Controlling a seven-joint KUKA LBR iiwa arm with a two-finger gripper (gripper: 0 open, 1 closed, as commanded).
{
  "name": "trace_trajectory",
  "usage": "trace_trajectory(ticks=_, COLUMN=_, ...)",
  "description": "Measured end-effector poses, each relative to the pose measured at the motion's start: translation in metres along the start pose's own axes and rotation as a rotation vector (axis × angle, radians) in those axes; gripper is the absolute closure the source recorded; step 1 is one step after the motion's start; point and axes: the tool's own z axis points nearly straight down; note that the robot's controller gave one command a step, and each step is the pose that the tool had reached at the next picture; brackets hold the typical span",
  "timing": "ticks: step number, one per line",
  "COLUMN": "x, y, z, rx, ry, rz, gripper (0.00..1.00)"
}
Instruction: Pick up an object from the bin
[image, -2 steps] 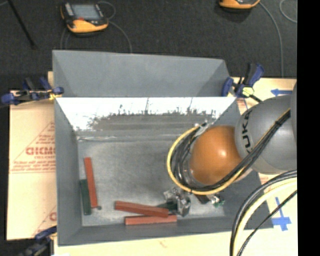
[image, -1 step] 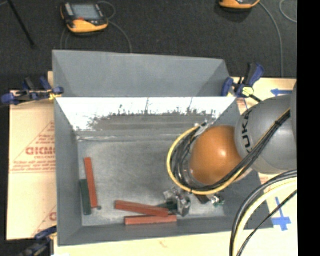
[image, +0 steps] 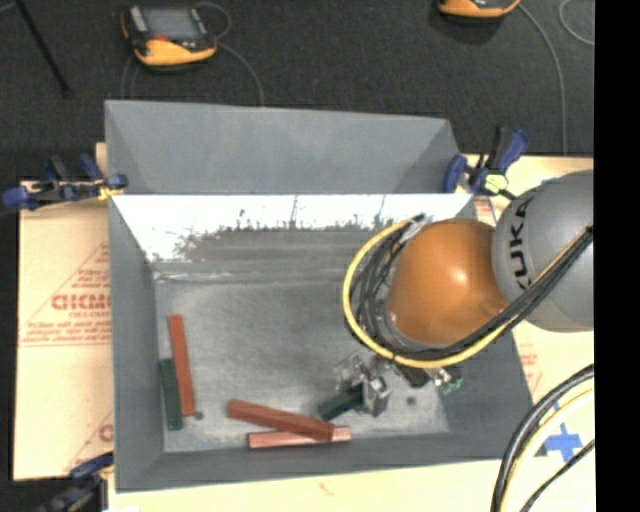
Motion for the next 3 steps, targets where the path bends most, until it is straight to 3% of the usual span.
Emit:
trace_trajectory(ticks=1, x=-0.0016, y=-0.0078, z=-0.1142, rx=0.003, ry=-0.007, rz=-0.021, gripper=1.0)
trace_trajectory(ticks=2, x=-0.0016, y=-0.0077, z=-0.1142, rx=0.003, ry=-0.006, rz=-0.019, gripper=0.0)
trace_trajectory(ticks=3, x=-0.0015, y=-0.0078, z=-0.1142, rx=0.003, ry=-0.006, rz=-0.019, gripper=0.0)
